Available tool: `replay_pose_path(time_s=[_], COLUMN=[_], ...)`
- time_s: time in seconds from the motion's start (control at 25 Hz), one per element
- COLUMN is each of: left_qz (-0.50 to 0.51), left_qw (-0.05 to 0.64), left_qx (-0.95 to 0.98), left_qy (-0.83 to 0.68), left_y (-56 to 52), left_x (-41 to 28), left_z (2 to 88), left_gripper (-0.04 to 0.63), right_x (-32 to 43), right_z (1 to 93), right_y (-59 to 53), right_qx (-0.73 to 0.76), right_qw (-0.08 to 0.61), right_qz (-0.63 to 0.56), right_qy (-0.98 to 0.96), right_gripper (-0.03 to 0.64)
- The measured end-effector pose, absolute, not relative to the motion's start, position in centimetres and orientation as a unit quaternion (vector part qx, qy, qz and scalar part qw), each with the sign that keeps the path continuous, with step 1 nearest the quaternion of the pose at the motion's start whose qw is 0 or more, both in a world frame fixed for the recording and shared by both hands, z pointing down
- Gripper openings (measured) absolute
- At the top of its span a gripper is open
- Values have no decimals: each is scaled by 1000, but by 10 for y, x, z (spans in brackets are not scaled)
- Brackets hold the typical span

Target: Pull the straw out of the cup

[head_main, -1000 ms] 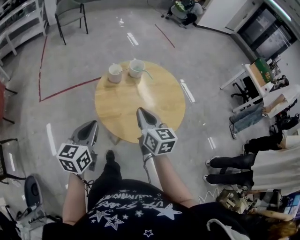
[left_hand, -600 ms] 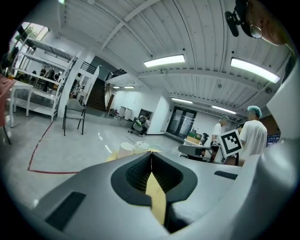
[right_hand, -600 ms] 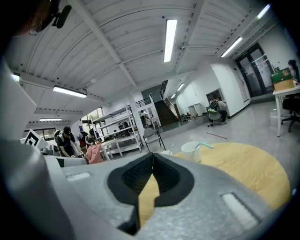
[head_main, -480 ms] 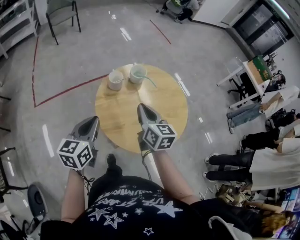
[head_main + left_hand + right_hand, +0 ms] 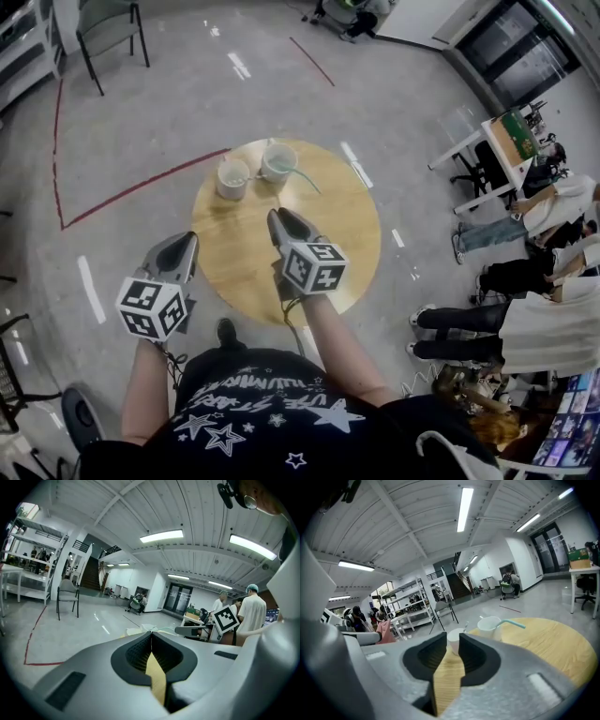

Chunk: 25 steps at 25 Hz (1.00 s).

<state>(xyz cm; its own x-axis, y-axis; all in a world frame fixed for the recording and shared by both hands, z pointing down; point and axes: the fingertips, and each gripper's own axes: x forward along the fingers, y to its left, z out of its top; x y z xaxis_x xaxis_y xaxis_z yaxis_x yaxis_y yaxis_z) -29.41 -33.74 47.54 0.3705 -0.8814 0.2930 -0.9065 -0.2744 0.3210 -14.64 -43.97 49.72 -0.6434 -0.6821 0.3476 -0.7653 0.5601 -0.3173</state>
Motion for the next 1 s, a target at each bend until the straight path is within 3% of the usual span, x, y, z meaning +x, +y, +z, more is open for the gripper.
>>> replay_pose_path(time_s=[0.16,0.28,0.68,1.0], left_qz=[29,29,20,16], left_qw=[229,239,261,265], left_qx=[799,797,792,791], left_qy=[-555,-554,-552,-551], left_y=[-357,-364,-386,-396], left_x=[-303,-311,-328,-329], left_z=[485,493,508,509], left_gripper=[8,8,8,8], right_x=[-156,-166,-174,-181], right_z=[509,522,539,547], right_y=[-460,-469,-506,-529], right_qx=[419,414,444,425], right_qw=[100,109,127,96], right_qz=[229,243,210,247], right_qy=[-873,-870,-862,-866], right_gripper=[84,183,180,172])
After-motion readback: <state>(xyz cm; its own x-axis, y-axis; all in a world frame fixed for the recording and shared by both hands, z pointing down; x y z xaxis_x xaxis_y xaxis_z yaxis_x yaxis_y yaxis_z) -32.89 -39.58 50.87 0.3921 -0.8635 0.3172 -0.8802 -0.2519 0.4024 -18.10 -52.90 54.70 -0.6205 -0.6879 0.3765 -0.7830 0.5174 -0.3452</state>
